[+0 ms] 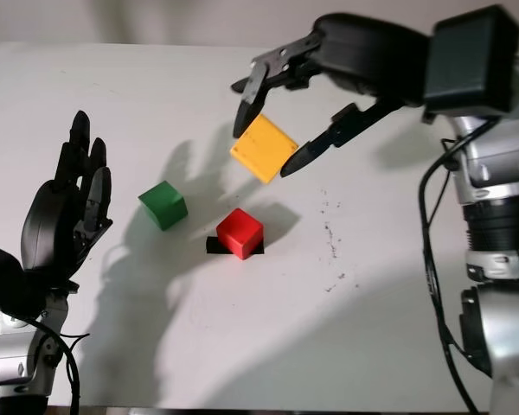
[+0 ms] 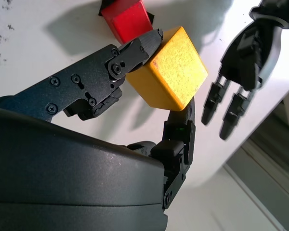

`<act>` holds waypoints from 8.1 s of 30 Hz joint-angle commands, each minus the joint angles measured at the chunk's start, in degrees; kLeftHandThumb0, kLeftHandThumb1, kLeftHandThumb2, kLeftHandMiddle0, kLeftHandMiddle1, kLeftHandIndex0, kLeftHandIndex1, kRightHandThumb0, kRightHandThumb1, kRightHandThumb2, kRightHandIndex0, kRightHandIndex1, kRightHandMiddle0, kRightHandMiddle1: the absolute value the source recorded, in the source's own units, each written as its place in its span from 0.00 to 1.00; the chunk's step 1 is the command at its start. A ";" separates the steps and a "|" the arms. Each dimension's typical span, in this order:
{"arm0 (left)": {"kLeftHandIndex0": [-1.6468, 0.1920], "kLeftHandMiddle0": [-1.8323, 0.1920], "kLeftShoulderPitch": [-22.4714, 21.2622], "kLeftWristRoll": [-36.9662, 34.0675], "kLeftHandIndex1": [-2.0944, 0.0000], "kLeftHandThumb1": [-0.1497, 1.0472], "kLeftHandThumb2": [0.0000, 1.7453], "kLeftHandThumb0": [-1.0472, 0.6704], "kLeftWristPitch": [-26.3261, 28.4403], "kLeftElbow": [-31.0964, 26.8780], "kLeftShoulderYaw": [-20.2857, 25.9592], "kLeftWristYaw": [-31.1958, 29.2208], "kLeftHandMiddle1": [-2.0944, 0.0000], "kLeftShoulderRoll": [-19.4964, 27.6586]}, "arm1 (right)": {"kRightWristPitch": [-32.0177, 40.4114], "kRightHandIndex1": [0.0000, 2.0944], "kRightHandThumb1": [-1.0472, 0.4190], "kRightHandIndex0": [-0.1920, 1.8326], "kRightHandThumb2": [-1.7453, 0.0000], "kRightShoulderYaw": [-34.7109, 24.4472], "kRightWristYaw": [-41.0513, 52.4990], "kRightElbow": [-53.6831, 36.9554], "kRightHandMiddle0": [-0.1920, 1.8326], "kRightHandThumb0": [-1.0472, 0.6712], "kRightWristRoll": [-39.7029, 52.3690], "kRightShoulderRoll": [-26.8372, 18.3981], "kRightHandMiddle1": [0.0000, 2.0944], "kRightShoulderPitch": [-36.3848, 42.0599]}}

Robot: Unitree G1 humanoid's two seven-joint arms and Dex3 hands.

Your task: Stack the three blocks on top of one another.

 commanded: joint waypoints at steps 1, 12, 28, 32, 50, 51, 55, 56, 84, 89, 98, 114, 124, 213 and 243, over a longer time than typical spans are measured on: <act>1.00 1.00 -0.09 0.08 1.00 1.00 0.32 0.17 -0.14 -0.96 0.02 0.27 1.00 0.05 | -1.16 0.02 0.13 0.26 0.97 1.15 0.08 2.57 0.39 0.39 -1.57 1.49 0.60 -1.34; 1.00 1.00 0.42 0.45 1.00 1.00 0.30 0.17 0.92 -2.29 -0.01 1.40 1.00 -0.08 | -8.02 0.02 0.08 0.24 0.97 3.49 -0.48 12.26 0.32 0.32 -6.70 6.37 0.70 -0.80; 1.00 1.00 -0.10 0.49 1.00 1.00 0.30 0.16 0.58 -1.46 -0.26 1.10 1.00 -0.07 | -11.89 0.02 0.07 0.22 0.97 3.52 -0.82 14.59 0.27 0.33 -7.89 6.46 0.74 0.93; 1.00 1.00 0.01 0.39 1.00 1.00 0.29 0.16 0.86 -1.66 -0.14 1.32 1.00 -0.13 | -11.64 0.02 0.06 0.22 0.97 3.83 -0.51 15.43 0.27 0.33 -8.34 6.40 0.74 1.01; 1.00 1.00 0.07 0.13 1.00 1.00 0.30 0.16 1.03 -1.92 -0.15 0.70 1.00 0.30 | -13.97 0.02 0.08 0.22 0.97 5.12 -2.19 19.38 0.28 0.32 -12.48 7.26 0.74 1.30; 1.00 1.00 0.06 0.09 1.00 1.00 0.30 0.17 1.03 -1.95 -0.11 0.73 1.00 0.27 | -14.45 0.02 0.07 0.22 0.97 5.08 -2.38 19.81 0.28 0.31 -12.64 7.34 0.74 1.28; 1.00 1.00 -0.03 0.22 1.00 1.00 0.29 0.16 1.13 -2.00 -0.01 1.01 1.00 0.23 | -15.97 0.02 0.07 0.22 0.97 4.99 -2.91 21.28 0.28 0.31 -13.00 7.56 0.74 1.07; 1.00 1.00 -0.04 0.30 1.00 1.00 0.29 0.16 1.39 -2.13 -0.02 1.11 1.00 0.28 | -16.04 0.02 0.07 0.22 0.97 5.02 -2.96 21.51 0.28 0.31 -13.11 7.56 0.74 0.97; 1.00 1.00 -0.40 0.54 1.00 1.00 0.30 0.16 0.72 -1.34 -0.10 1.01 1.00 0.00 | -14.84 0.02 0.07 0.21 0.97 4.30 0.21 21.87 0.26 0.31 -11.15 8.29 0.73 0.11; 1.00 1.00 -0.17 0.36 1.00 1.00 0.30 0.16 0.82 -1.57 -0.06 0.85 1.00 0.05 | -14.53 0.02 0.07 0.20 0.97 4.37 0.52 21.72 0.26 0.32 -11.12 8.35 0.74 0.05; 1.00 1.00 -0.23 0.43 1.00 1.00 0.30 0.16 0.82 -1.48 -0.07 1.07 1.00 0.02 | -13.45 0.02 0.08 0.20 0.97 4.64 0.19 20.75 0.27 0.32 -11.57 8.31 0.74 0.37; 1.00 1.00 0.15 0.09 1.00 1.00 0.29 0.16 0.87 -1.56 0.10 0.85 1.00 0.08 | -18.16 0.00 0.12 0.00 0.97 6.23 -0.89 16.40 0.00 0.06 -16.34 4.27 0.00 0.97; 1.00 1.00 -0.18 0.50 1.00 1.00 0.29 0.16 0.84 -1.19 -0.07 1.09 1.00 0.07 | -16.45 0.00 0.11 0.00 0.97 0.59 0.30 6.21 0.00 0.03 -8.23 -0.89 0.00 5.73; 0.64 0.89 -30.77 56.63 0.95 0.83 0.03 0.25 -26.20 19.12 -26.25 1.41 0.97 35.46 | 14.49 0.00 0.00 0.00 0.54 -13.46 -44.12 -26.56 0.00 0.16 7.61 28.76 0.00 47.07; 0.65 0.77 -34.47 58.43 0.42 0.93 0.03 0.37 -28.62 24.47 -27.59 6.57 0.98 35.83 | 12.01 0.00 0.00 0.00 0.55 -13.01 -43.43 -24.89 0.00 0.16 7.14 29.15 0.00 47.34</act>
